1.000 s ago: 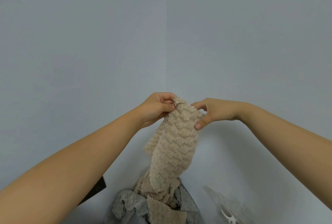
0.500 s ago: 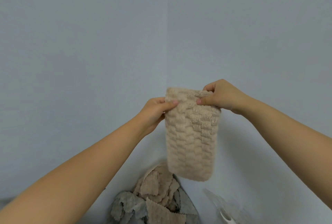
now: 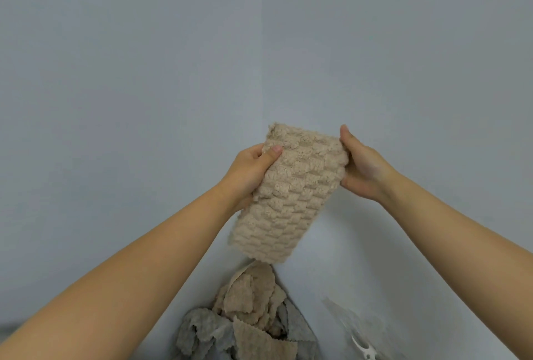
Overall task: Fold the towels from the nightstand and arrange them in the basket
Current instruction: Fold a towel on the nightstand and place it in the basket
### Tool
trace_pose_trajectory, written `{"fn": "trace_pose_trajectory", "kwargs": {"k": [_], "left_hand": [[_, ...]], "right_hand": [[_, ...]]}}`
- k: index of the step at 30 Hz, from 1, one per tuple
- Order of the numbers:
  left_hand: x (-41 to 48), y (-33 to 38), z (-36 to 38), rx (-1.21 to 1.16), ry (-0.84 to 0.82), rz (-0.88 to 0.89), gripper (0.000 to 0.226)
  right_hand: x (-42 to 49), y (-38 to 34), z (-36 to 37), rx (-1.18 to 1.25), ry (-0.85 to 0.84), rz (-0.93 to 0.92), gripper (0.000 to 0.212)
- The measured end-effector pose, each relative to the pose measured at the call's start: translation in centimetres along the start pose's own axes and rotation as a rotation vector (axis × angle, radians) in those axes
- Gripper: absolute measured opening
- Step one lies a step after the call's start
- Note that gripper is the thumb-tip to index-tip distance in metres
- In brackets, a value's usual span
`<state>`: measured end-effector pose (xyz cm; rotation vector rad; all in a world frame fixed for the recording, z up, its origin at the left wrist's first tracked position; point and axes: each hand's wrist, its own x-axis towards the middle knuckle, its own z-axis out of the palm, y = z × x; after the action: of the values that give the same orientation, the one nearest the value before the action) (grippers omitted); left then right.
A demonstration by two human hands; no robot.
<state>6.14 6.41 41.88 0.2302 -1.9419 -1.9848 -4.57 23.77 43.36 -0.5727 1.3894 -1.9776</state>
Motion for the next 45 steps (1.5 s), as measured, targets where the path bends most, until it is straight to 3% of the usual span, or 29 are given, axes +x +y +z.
{"fn": "trace_pose_trajectory", "kwargs": {"k": [2,4,6,8,11,14,18,21,24,28,34,38,41,42,45], "left_hand": [[0.3,-0.4,0.0,-0.021,0.034,-0.016,0.039],[0.4,-0.7,-0.1,-0.088,0.059,-0.055,0.034],[0.4,-1.1,-0.5,-0.145,0.056,-0.110,0.030],[0.3,-1.5,-1.1,-0.206,-0.030,-0.184,0.027],[-0.1,-2.2,-2.1,-0.264,-0.187,-0.260,0.022],[-0.4,-2.8,-2.5,-0.081,-0.155,-0.208,0.025],[-0.6,-2.8,-3.0,0.180,-0.185,-0.107,0.030],[-0.8,-2.4,-3.2,0.266,-0.263,-0.069,0.036],[-0.8,-2.3,-3.2,0.267,-0.237,-0.019,0.034],[-0.2,-2.4,-3.9,0.167,-0.188,-0.011,0.029],[0.6,-3.3,-4.7,-0.191,-0.238,-0.104,0.031],[0.8,-3.1,-5.0,-0.458,-0.353,-0.204,0.031],[1.4,-2.7,-4.6,-0.324,-0.243,-0.227,0.050],[1.4,-2.6,-4.3,-0.227,-0.200,-0.210,0.046],[1.7,-3.0,-3.5,0.051,-0.113,-0.126,0.009]], "right_hand": [[-0.1,1.3,-0.3,0.042,-0.126,0.024,0.058],[-0.1,2.8,-0.6,-0.048,-0.161,0.053,0.042],[0.0,4.0,-0.9,-0.210,-0.052,0.029,0.017],[0.2,4.4,-0.9,-0.373,0.082,-0.027,0.008],[0.2,4.0,-1.0,-0.526,0.160,-0.087,0.007],[0.1,3.9,-1.4,-0.556,0.146,-0.065,0.017],[0.0,3.9,-1.9,-0.510,0.125,-0.060,0.013],[0.1,3.8,-2.1,-0.491,0.139,-0.077,0.020],[0.2,3.7,-2.5,-0.493,0.109,-0.072,0.017],[0.3,3.4,-3.1,-0.484,0.016,-0.050,0.013],[0.4,3.2,-3.4,-0.047,-0.129,0.028,0.036],[0.7,3.2,-3.6,0.215,-0.130,0.074,0.021],[1.0,3.2,-3.4,0.212,-0.042,0.101,0.028],[1.2,3.4,-3.4,0.140,-0.017,0.097,0.029],[1.7,3.6,-2.6,-0.027,0.046,0.000,0.006]]}}
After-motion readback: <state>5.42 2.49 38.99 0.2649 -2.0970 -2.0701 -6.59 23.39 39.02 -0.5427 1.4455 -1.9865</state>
